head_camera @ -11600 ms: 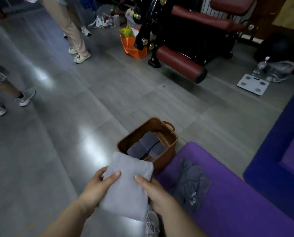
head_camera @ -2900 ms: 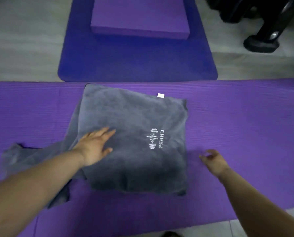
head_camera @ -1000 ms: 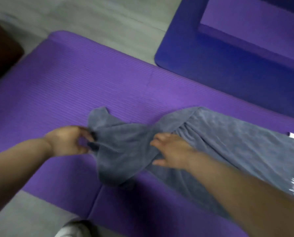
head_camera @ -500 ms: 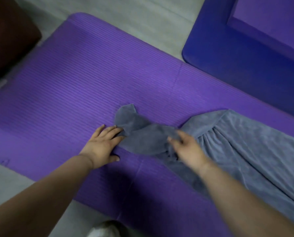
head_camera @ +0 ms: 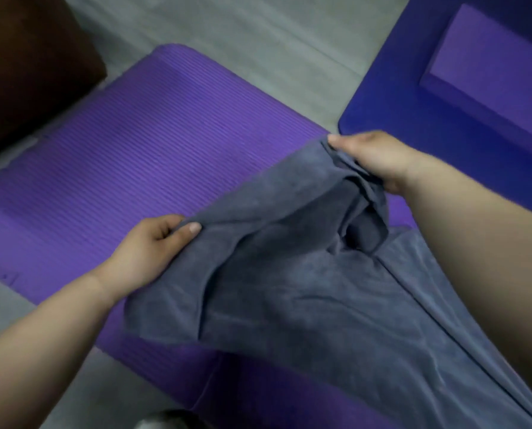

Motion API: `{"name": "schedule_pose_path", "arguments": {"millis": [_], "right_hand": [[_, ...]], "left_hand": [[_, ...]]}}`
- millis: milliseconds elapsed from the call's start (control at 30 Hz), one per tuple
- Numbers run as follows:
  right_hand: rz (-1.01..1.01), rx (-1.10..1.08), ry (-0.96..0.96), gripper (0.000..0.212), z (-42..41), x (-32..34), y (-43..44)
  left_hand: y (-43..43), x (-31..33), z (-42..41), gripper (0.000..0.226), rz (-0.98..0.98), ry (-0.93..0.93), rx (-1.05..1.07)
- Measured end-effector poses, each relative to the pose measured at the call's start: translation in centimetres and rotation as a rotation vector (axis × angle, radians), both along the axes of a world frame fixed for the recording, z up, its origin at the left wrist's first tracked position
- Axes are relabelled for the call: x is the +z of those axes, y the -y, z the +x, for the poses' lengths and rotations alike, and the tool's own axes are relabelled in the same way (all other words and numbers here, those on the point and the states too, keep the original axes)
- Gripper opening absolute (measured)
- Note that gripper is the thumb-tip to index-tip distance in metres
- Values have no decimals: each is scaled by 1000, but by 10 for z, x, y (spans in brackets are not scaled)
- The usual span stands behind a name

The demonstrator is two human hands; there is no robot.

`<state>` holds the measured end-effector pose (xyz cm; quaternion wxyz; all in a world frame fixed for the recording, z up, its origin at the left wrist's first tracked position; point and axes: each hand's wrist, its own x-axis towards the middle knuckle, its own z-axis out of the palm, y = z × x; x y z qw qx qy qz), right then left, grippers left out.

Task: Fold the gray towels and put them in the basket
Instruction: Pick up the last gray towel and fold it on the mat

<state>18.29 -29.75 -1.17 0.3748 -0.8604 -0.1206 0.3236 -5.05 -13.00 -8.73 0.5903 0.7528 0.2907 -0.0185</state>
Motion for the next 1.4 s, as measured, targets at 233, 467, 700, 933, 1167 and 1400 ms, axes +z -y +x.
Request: {"name": "schedule_pose_path", "arguments": {"millis": [233, 467, 700, 933, 1167, 1400], "right_hand": [[-72, 57, 382, 52, 17, -40, -70], [-640, 262, 479, 61, -49, -117, 42], [-751, 275, 421, 58, -98, -159, 77], [-702, 329, 347, 67, -86, -152, 69], [-666, 370, 238, 71, -64, -144, 71], [-605, 171, 427, 64, -87, -145, 59]], "left_hand": [[-54, -25, 1, 48, 559, -429, 88], [-49, -58, 56, 41, 704, -253, -259], [-39, -67, 161, 47, 861, -252, -527], [-35, -60, 233, 48, 916, -429, -601], [-31, -65, 235, 52, 634, -129, -288], [-46, -69, 96, 50, 648, -95, -87]]}}
